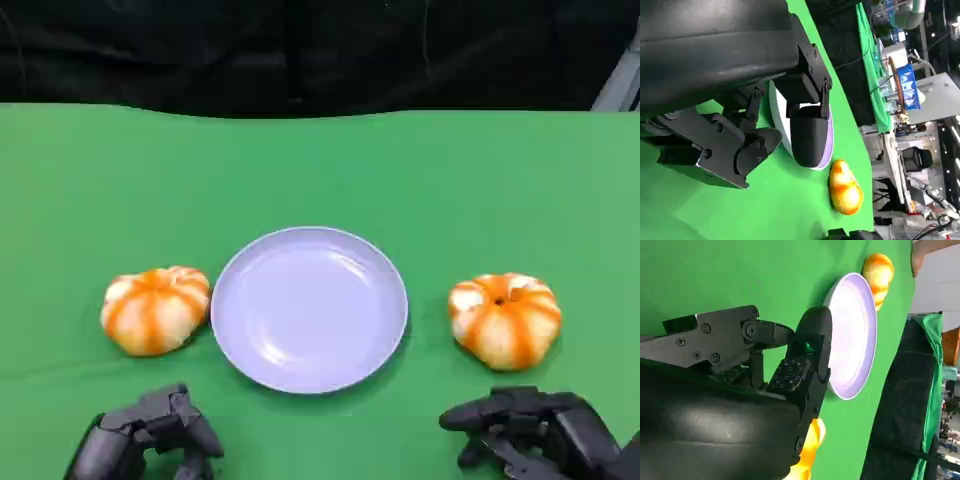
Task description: Grasp the bread from the table and place it into the plate.
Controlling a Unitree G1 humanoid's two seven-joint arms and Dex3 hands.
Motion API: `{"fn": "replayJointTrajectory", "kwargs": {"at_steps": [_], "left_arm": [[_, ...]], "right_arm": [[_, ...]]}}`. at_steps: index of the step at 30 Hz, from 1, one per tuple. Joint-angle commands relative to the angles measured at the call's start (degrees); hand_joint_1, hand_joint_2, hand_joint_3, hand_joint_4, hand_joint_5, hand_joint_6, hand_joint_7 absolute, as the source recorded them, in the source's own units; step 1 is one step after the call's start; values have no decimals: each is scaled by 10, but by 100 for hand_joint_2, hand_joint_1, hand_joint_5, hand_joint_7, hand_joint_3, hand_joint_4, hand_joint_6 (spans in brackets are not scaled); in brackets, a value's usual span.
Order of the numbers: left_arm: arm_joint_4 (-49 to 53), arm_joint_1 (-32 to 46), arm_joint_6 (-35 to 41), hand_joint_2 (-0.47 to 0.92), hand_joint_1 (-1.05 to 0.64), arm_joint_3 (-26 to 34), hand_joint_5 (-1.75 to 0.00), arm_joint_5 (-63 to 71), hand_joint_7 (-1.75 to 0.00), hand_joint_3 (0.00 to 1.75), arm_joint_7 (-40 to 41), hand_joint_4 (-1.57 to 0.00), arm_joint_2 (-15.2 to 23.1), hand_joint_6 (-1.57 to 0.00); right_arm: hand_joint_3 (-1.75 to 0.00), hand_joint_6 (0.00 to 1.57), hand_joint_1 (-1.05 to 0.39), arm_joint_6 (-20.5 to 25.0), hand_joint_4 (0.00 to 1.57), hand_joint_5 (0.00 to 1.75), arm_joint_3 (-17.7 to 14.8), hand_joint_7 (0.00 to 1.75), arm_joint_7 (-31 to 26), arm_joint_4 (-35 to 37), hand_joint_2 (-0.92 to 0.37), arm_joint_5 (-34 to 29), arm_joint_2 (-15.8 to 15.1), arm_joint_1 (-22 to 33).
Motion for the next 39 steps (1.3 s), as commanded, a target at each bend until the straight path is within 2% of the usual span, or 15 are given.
{"fn": "replayJointTrajectory", "kwargs": {"at_steps": [1, 9, 14, 16, 17, 18, 19, 21, 23, 27, 34, 37, 39], "left_arm": [[-8, -6, -1, 70, 4, 7, -156, -4, -130, 93, 10, -79, 7, -81], [-13, -8, 10, 72, 7, 9, -155, -4, -129, 89, 18, -81, 8, -82], [-5, -14, 1, 78, 7, 17, -150, -5, -126, 78, 27, -82, 4, -81], [0, -18, -2, 84, 5, 20, -131, -9, -96, 64, 27, -77, 3, -82], [2, -19, -3, 85, 5, 23, -128, -6, -91, 61, 32, -77, 3, -83], [4, -21, -6, 87, 1, 24, -114, -3, -76, 54, 36, -76, 4, -85], [6, -22, -8, 90, -3, 26, -90, -1, -48, 42, 39, -79, 4, -90], [7, -24, -6, 92, -8, 28, -62, -7, -22, 35, 35, -84, 5, -94], [6, -26, 1, 92, -10, 32, -32, -22, -5, 31, 24, -90, 4, -91], [3, -30, 15, 92, -15, 37, -13, -62, 0, 26, -7, -90, 1, -83], [-18, -32, 45, 92, -29, 48, -7, -98, 0, 24, -33, -88, 4, -72], [-26, -31, 54, 92, -38, 51, -3, -99, 0, 23, -35, -84, 3, -68], [-29, -39, 48, 92, -45, 58, -2, -91, 0, 22, -25, -75, 10, -60]], "right_arm": [[-38, 110, -5, -10, 77, 120, -7, 33, -4, 4, -92, 2, -9, -4], [-39, 110, -4, -5, 78, 119, -7, 33, -5, 5, -92, 3, -8, -8], [-40, 110, -3, -7, 78, 119, -7, 34, -3, 11, -92, 4, -7, -12], [-40, 109, -3, -9, 78, 119, -7, 34, -1, 14, -92, 6, -7, -14], [-41, 109, -3, -10, 78, 119, -7, 34, -2, 15, -92, 4, -7, -14], [-41, 109, -3, -11, 78, 119, -7, 34, -3, 16, -92, 3, -8, -15], [-40, 109, -4, -11, 78, 119, -7, 34, -4, 17, -92, 2, -8, -15], [-40, 109, -5, -12, 78, 119, -7, 34, -3, 18, -92, 4, -7, -16], [-39, 109, -5, -11, 78, 119, -7, 34, -5, 17, -92, 2, -7, -16], [-39, 109, -4, -11, 78, 119, -6, 34, -3, 21, -92, 4, -7, -18], [-39, 109, -5, -14, 78, 120, -7, 35, -5, 22, -92, 2, -7, -18], [-39, 108, -5, -14, 78, 120, -7, 35, -4, 22, -92, 2, -8, -18], [-39, 108, -5, -15, 78, 120, -7, 35, -4, 24, -92, 4, -8, -20]]}}
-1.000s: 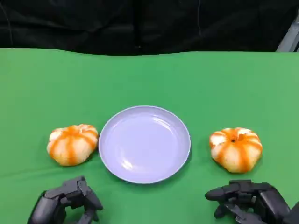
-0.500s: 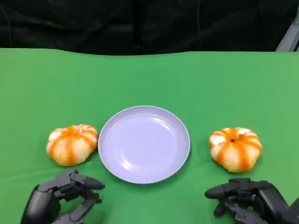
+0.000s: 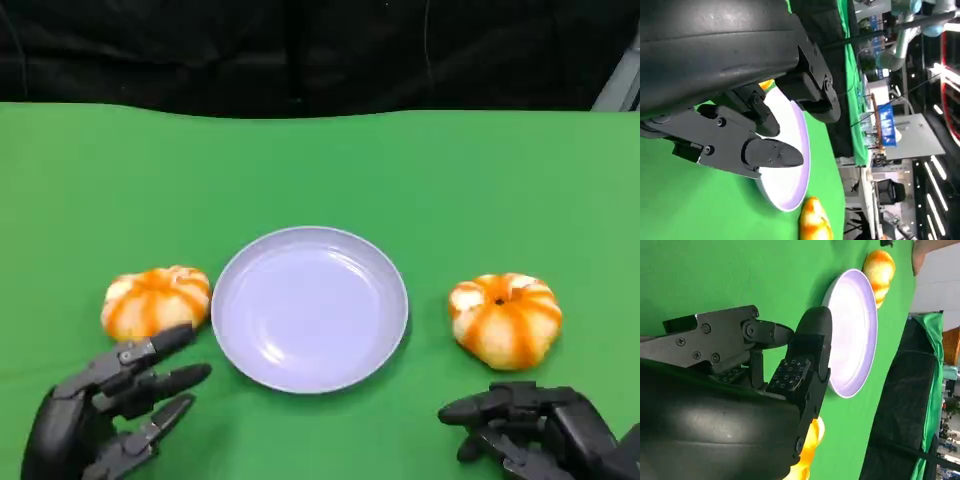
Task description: Grasp the bread from the table and place it into the plate.
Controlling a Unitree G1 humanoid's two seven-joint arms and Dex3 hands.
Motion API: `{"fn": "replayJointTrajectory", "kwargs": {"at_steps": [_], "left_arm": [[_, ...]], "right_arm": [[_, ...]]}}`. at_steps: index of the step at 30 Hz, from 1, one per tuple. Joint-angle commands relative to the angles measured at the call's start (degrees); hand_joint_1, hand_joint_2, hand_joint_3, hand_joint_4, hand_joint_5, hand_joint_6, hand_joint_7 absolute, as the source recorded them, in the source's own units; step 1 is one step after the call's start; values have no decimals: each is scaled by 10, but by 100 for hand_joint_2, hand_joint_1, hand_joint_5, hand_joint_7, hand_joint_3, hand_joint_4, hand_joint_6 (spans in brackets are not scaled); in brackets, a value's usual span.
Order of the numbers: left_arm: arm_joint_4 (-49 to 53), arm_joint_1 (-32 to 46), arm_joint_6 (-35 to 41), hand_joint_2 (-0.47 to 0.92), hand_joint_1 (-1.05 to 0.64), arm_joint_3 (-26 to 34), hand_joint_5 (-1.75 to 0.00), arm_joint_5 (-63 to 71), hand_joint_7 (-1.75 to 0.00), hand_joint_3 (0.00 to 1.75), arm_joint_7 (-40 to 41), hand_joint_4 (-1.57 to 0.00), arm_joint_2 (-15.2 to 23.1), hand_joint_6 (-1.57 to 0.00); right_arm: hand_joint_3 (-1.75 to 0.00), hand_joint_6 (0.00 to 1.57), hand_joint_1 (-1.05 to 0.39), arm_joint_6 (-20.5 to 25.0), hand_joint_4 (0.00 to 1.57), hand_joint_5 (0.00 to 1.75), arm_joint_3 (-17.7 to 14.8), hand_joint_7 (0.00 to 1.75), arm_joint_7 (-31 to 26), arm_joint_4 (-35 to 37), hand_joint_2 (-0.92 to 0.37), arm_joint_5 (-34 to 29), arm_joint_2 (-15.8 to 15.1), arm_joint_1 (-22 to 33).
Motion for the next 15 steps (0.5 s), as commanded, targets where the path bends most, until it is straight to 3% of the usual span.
{"fn": "replayJointTrajectory", "kwargs": {"at_steps": [1, 9, 15], "left_arm": [[-10, -12, -2, 92, -49, 14, -1, 5, 0, 21, 7, -71, 16, -57], [3, -52, -35, 92, -56, 36, 0, 33, 0, 23, 37, -65, 36, -52], [26, -79, -74, 92, -53, 41, 0, 106, -1, 21, 102, -62, 54, -53]], "right_arm": [[-39, 108, -5, -8, 78, 120, -7, 35, -1, 4, -92, 6, -7, -5], [-40, 108, -4, -13, 78, 121, -6, 35, -4, 10, -92, 1, -8, -7], [-40, 108, -4, -15, 78, 120, -6, 36, -2, 16, -92, 3, -7, -10]]}}
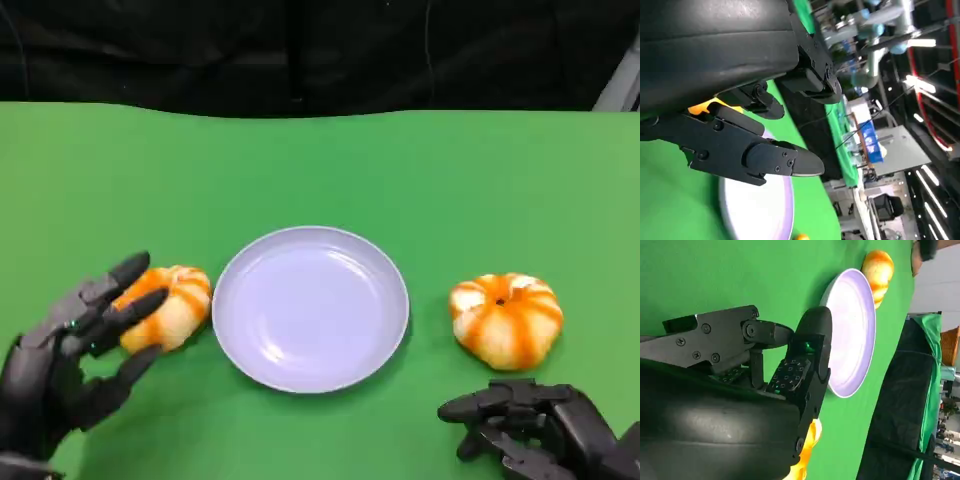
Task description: Grasp the bread from the table and place it into the plate.
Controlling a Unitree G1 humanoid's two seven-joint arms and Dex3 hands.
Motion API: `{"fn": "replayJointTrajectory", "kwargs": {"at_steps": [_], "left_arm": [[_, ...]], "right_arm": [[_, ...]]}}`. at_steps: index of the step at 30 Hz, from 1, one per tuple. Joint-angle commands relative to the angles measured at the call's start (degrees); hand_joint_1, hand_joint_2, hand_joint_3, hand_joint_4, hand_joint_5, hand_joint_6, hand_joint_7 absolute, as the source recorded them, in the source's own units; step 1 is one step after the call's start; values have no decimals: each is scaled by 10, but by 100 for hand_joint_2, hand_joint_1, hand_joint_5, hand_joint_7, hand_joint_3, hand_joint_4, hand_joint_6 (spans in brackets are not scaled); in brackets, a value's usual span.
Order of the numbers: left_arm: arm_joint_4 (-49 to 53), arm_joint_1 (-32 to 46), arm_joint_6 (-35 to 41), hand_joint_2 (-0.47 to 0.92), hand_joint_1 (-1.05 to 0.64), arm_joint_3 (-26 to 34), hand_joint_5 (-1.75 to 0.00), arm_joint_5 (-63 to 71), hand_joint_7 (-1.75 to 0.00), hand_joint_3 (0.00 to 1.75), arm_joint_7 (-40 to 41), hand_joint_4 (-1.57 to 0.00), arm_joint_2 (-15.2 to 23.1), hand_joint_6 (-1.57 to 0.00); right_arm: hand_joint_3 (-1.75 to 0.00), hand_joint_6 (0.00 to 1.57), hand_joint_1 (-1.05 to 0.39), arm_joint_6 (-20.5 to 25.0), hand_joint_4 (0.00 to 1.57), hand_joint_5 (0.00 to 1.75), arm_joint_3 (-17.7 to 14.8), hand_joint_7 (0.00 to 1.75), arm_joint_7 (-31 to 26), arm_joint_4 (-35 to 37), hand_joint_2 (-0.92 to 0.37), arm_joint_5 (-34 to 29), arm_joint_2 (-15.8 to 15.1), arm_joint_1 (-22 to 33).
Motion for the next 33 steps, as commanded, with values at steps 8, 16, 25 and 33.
{"fn": "replayJointTrajectory", "kwargs": {"at_steps": [8, 16, 25, 33], "left_arm": [[36, -30, -68, 92, -55, 2, -1, 203, -1, 21, 182, -65, 54, -55], [16, -42, 0, 92, -61, -52, 0, 433, -2, 23, 395, -59, 109, -59], [-3, -46, 97, 92, -77, -132, 0, 496, 0, 32, 479, -49, 142, -59], [6, -69, 146, 92, -90, -191, 0, 518, 0, 27, 502, -47, 164, -56]], "right_arm": [[-40, 108, -4, -15, 78, 120, -4, 36, -8, 11, -92, -4, -8, -6], [-38, 107, -5, -13, 77, 119, -5, 36, -5, 14, -92, 4, -6, -9], [-39, 107, -4, -13, 78, 118, -5, 35, -3, 14, -92, 6, -6, -8], [-40, 108, -3, -8, 79, 118, -7, 36, 2, 14, -92, 12, -5, -9]]}}
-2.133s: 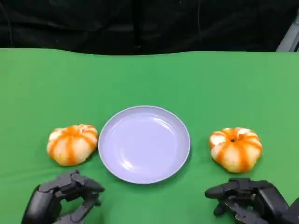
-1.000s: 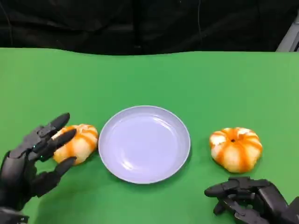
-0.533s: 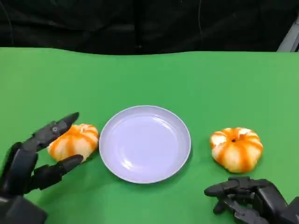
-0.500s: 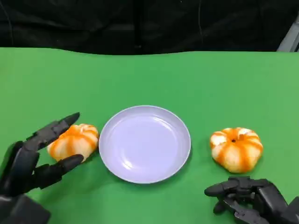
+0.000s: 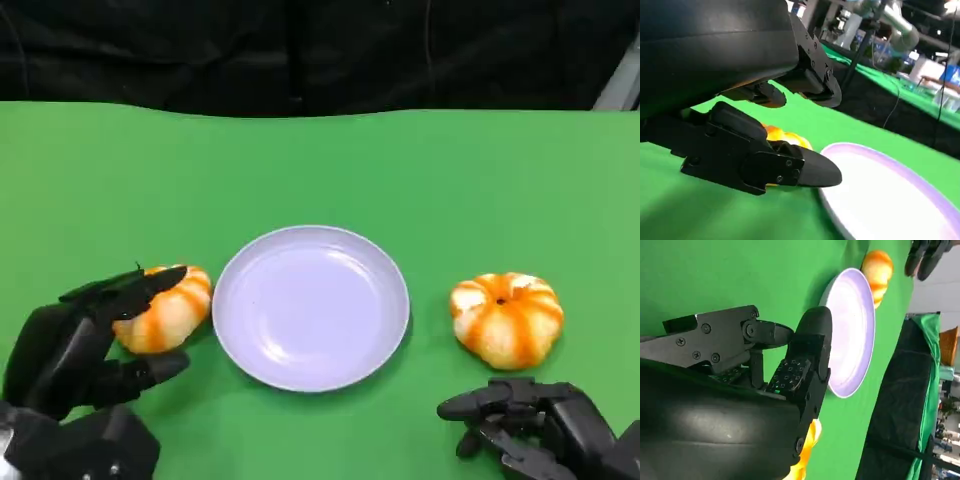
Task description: Grasp the bread from the table and place it into the plate.
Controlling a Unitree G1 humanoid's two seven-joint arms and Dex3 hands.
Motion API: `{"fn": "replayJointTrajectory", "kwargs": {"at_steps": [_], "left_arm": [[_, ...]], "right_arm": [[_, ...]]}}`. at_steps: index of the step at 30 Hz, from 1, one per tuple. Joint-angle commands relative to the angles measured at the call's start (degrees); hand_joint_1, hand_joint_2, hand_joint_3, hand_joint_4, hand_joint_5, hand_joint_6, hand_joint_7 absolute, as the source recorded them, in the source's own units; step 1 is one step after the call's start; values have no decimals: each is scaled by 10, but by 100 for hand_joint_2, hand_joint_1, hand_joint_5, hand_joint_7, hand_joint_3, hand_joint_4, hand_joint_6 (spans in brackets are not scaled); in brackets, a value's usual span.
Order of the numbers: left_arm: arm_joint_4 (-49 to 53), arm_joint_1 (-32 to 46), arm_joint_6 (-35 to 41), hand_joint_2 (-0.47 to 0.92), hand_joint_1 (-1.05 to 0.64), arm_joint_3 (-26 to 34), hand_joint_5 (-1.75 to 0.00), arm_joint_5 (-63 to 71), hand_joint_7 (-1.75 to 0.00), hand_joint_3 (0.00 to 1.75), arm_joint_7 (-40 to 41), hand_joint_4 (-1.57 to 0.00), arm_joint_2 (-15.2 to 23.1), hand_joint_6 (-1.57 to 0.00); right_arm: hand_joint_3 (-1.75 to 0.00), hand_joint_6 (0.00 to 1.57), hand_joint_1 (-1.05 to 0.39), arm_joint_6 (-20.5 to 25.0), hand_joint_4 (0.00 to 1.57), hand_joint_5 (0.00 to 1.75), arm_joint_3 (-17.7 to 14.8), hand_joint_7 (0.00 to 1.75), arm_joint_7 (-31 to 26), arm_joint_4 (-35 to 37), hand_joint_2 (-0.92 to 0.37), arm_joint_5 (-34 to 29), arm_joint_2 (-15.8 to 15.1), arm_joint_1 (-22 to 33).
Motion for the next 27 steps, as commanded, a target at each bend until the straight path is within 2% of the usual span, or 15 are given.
{"fn": "replayJointTrajectory", "kwargs": {"at_steps": [1, 13, 27], "left_arm": [[5, -11, 18, 92, -90, -23, 0, 3, 0, 26, 19, -47, 20, -56], [34, -41, 62, 92, -93, -67, 0, 0, 0, 19, 26, -44, 25, -53], [85, -78, 101, 92, -92, -102, 0, -4, 0, 20, 37, -42, 21, -48]], "right_arm": [[-40, 108, -3, 0, 79, 118, -8, 35, 1, 1, -92, 9, -6, -1], [-41, 108, -2, -5, 78, 119, -9, 36, 3, 0, -92, 10, -4, 1], [-40, 108, -4, -10, 78, 121, -8, 37, -1, 3, -92, 4, -5, 1]]}}
